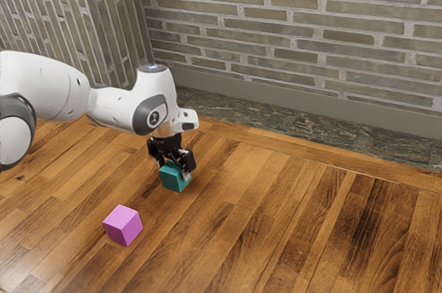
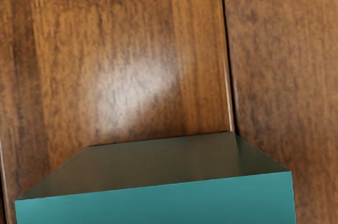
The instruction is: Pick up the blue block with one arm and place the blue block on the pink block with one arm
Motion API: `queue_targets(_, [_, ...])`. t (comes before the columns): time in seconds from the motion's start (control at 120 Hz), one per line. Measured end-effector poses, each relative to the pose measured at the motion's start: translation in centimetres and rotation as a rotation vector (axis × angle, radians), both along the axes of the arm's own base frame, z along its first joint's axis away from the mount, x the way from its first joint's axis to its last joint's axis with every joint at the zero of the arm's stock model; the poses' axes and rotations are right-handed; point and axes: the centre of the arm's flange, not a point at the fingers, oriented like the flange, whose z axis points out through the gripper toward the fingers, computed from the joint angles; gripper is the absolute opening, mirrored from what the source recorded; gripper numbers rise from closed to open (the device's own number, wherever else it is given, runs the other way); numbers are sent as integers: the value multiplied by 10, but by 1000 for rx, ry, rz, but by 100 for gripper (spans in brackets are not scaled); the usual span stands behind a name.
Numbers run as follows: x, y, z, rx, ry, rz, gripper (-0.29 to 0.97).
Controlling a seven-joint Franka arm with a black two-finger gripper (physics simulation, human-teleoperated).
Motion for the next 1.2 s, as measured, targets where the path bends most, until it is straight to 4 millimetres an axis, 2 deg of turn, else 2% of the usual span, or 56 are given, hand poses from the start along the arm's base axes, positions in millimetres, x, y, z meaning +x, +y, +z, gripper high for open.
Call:
queue_targets(0.125, [2, 1, -4, 0, 2, 0, 67])
queue_targets(0.683, [3, 6, -3, -5, 1, 14, 43])
queue_targets(0.783, [3, 8, 4, -5, -10, 18, 42])
queue_targets(0.85, [2, 8, 17, -5, -25, 18, 40])
queue_targets(0.933, [-7, 5, 46, -4, -50, 15, 39])
queue_targets(1.108, [-51, 1, 107, 2, -79, 10, 38])
queue_targets(1.2, [-82, 0, 129, 5, -78, 11, 38])
